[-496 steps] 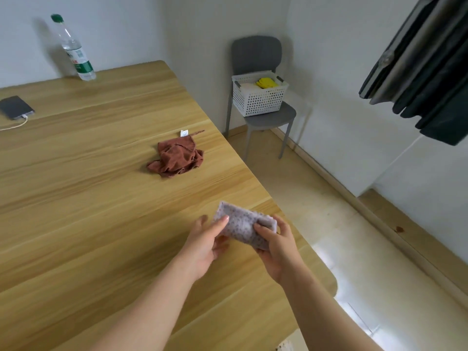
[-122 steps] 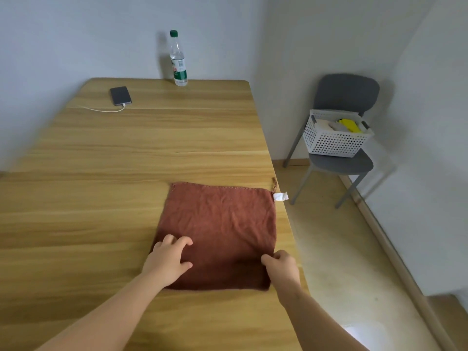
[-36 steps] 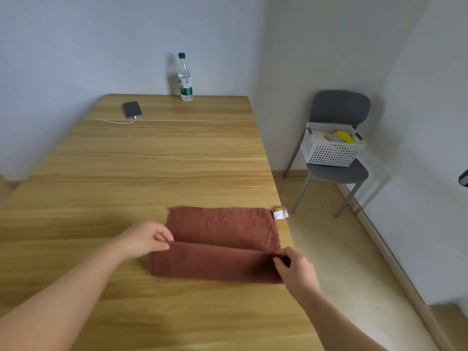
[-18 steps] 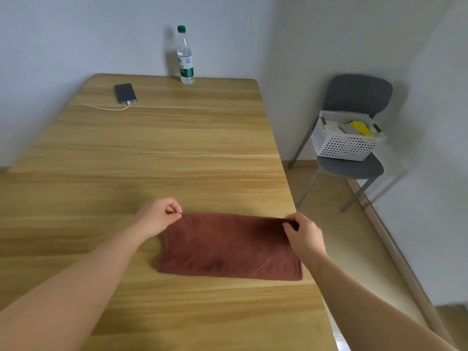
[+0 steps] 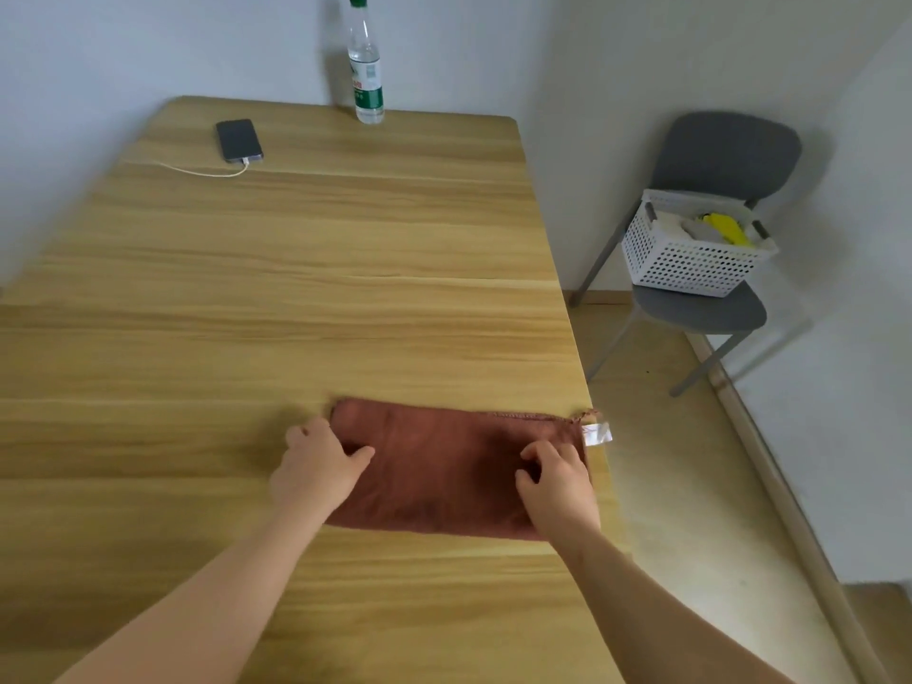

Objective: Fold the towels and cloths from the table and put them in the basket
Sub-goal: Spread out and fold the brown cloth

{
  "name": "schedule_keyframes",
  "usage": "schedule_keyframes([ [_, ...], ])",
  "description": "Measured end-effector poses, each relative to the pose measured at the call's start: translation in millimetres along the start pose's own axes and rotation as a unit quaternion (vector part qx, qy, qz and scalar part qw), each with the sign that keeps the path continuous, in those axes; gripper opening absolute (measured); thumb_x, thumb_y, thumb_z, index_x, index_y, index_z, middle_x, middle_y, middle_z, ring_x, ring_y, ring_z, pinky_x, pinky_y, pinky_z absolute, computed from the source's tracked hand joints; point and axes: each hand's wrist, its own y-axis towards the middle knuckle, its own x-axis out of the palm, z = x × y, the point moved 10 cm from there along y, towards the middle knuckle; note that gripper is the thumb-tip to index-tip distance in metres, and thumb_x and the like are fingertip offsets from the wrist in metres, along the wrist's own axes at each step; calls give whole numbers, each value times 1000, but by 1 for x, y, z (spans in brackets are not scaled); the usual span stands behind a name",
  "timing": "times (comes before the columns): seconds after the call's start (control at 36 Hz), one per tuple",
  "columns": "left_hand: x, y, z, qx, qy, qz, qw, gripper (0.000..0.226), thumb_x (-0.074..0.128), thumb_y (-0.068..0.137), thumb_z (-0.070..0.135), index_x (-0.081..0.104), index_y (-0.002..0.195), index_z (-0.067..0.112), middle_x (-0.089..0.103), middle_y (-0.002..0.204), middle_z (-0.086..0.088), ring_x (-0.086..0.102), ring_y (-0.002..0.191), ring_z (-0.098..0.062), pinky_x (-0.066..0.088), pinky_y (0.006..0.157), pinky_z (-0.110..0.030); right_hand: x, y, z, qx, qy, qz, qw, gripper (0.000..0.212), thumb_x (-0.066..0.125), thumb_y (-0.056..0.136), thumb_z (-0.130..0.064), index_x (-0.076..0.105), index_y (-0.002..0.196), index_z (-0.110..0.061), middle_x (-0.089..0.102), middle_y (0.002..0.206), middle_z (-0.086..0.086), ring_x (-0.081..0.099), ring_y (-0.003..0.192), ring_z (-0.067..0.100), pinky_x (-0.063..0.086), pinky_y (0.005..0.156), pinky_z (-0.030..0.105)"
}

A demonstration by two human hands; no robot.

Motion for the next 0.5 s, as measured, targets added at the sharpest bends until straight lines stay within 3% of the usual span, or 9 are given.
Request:
schedule_keyframes([
  [0.19, 16, -24, -11, -31, -232, -75, 969, 34, 70, 82, 20, 52, 108, 6, 62, 105, -12, 59, 87, -27, 49, 76, -37, 5, -30, 10, 4, -7, -28, 1000, 36, 52, 90, -24, 52, 126, -23, 44, 125, 0, 46, 110, 19, 42, 95, 29],
  [0.25, 9, -32, -2, 16, -223, -79, 971, 21, 67, 83, 16, 55, 99, 12, 63, 103, -7, 60, 90, -25, 50, 81, -38, 6, -37, 14, 13, 0, -43, 999, 35, 52, 90, -23, 51, 125, -23, 44, 123, 0, 47, 108, 18, 43, 94, 30],
  [0.36, -14, -59, 33, 138, -168, -90, 972, 26, 63, 85, 12, 58, 109, 20, 63, 103, 3, 60, 93, -17, 49, 79, -32, -10, -45, -3, -5, 45, -44, 998, 33, 52, 86, -19, 53, 119, -20, 50, 110, -2, 50, 96, 15, 44, 85, 28],
  [0.42, -30, -74, 55, 204, -126, -93, 966, 23, 63, 85, 12, 62, 104, 23, 66, 99, 6, 61, 89, -13, 47, 78, -30, -25, -48, -25, -48, 74, -25, 996, 39, 55, 84, -17, 53, 123, -22, 54, 116, -1, 50, 105, 16, 42, 88, 27],
  [0.5, -53, -98, 89, 289, -57, -97, 951, 23, 65, 83, 13, 63, 96, 32, 64, 91, 18, 60, 86, -7, 44, 76, -22, -55, -56, -67, -132, 134, 3, 982, 60, 63, 80, -18, 42, 136, -31, 44, 134, -7, 44, 121, 17, 39, 100, 31],
])
